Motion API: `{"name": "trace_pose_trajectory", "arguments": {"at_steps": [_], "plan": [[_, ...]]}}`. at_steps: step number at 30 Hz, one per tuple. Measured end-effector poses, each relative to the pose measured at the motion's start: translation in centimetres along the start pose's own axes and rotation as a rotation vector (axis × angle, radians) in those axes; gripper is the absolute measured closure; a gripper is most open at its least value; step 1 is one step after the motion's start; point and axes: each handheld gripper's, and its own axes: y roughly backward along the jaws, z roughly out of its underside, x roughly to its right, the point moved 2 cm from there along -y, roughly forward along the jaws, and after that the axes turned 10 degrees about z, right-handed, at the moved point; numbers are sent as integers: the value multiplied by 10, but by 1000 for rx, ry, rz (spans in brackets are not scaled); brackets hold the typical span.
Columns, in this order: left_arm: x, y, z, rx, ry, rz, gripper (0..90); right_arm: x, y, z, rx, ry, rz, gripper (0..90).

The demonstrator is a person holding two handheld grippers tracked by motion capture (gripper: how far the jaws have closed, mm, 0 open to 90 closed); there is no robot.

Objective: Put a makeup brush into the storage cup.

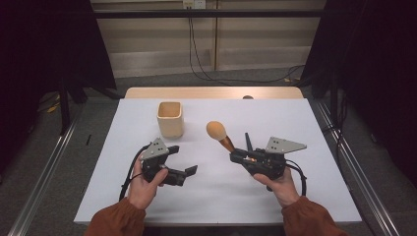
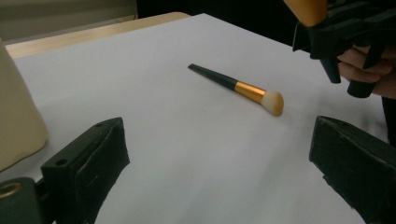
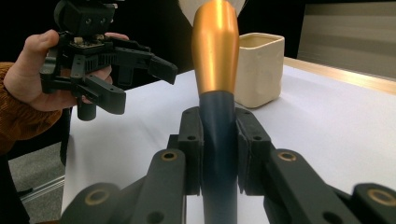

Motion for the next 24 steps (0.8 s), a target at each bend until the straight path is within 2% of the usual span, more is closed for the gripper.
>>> {"name": "trace_pose_trajectory", "arguments": {"at_steps": [6,12,13,14,16,18,21,22,24], "plan": [[2,-7,-5,53,-12,3,42,-1,-1,0,1,0,-16,753],[6,-15,-10,72,-20,61,55,-1,-4,0,-7,3,-24,753],[7,-17,-11,77,-22,53,57,-1,-4,0,-8,1,-27,752],[8,-18,-12,79,-22,65,57,-1,-4,0,-7,2,-28,753],[9,-21,-14,85,-15,64,56,-1,-4,0,-8,4,-30,753],[11,-23,-16,98,12,85,56,-2,-5,0,-13,6,-34,753],[13,-28,-18,85,-22,78,57,-2,-5,0,-15,4,-42,753],[14,-29,-19,90,-21,82,57,-2,-6,0,-14,3,-44,753],[14,-31,-20,97,-39,109,60,-2,-6,0,-15,4,-48,753]]}}
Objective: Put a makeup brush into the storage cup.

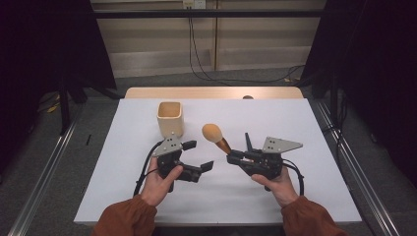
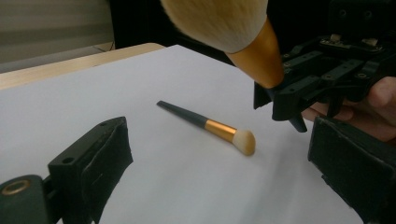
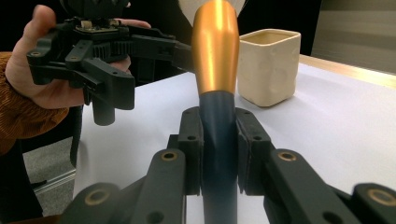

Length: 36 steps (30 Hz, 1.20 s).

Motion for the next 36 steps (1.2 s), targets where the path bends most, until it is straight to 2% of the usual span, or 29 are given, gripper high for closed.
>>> {"name": "trace_pose_trajectory", "arguments": {"at_steps": [2,6,10,14,20,29,36], "plan": [[0,-3,-2,9,-2,13,58,0,0,0,0,-1,-3,753],[0,-9,-6,-14,-8,15,54,0,0,0,-1,-3,-8,753],[0,-15,-8,8,-20,21,46,0,-1,1,-4,1,-12,753],[-1,-20,-12,17,-43,23,78,-1,-2,1,-9,1,-19,753],[-4,-27,-12,28,-37,33,119,-1,-3,2,-10,-6,-28,752],[-7,-32,-13,52,-1,70,254,-2,-4,3,-10,-7,-33,753],[-4,-35,-12,72,-11,107,425,-1,-5,4,-14,-17,-29,753]]}}
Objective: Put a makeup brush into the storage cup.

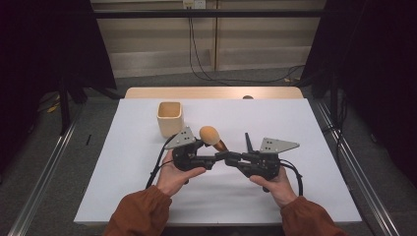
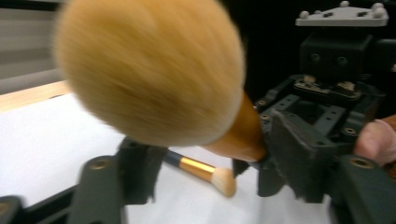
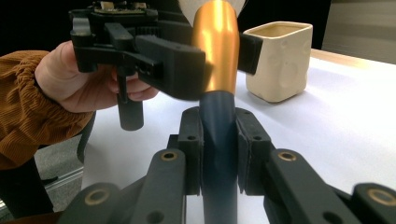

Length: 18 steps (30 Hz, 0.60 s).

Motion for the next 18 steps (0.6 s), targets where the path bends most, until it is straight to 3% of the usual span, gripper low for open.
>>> {"name": "trace_pose_trajectory", "arguments": {"at_steps": [4,9,13,18], "plan": [[0,-1,-1,26,17,13,506,2,0,0,8,-10,1,753],[0,-1,-2,28,27,25,531,2,1,0,10,-12,-3,752],[0,0,-4,59,59,49,577,2,0,0,8,-13,-12,751],[1,0,-5,47,55,59,608,0,-3,2,-1,-10,-27,751]]}}
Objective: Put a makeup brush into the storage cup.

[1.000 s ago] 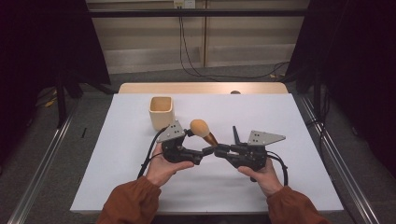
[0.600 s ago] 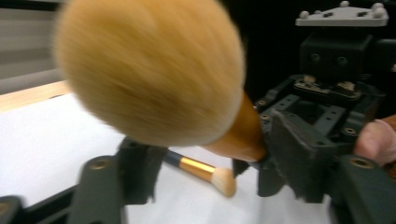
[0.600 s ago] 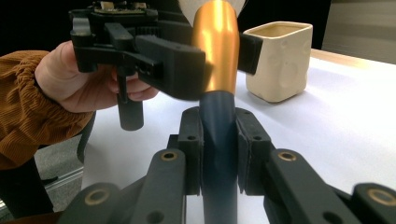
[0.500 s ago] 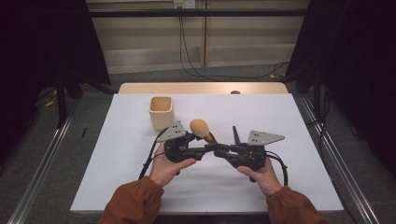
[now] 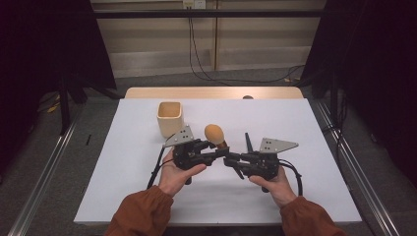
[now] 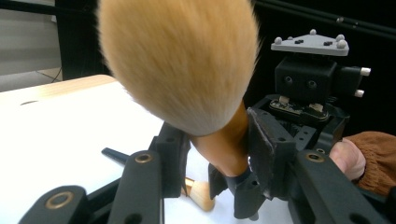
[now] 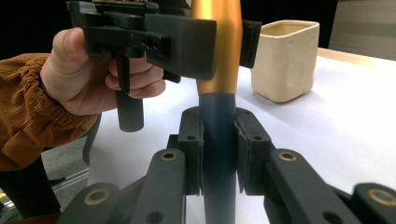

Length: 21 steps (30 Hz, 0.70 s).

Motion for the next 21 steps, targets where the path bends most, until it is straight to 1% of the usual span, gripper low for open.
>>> {"name": "trace_pose_trajectory", "arguments": {"at_steps": [3,4,6,8,10,14,15,18,21], "plan": [[0,0,-1,-4,14,14,621,0,0,0,-2,0,-2,750],[0,0,-1,-11,11,16,625,0,0,0,-3,-3,-6,749],[2,-1,-1,-13,9,2,628,0,-1,0,-6,-4,-7,746],[3,-2,-3,-25,10,2,636,1,-1,0,-7,-10,-7,743],[3,-2,-4,-26,11,3,639,1,-1,0,-4,-13,-6,742],[5,-4,-7,-42,2,2,645,1,0,-1,2,-15,-7,736],[5,-4,-7,-43,7,3,646,1,0,-1,0,-17,-4,736],[5,-5,-8,-53,-2,-2,648,1,0,0,-2,-13,0,734],[6,-6,-9,-56,-1,-5,649,1,0,-1,-6,-10,3,733]]}}
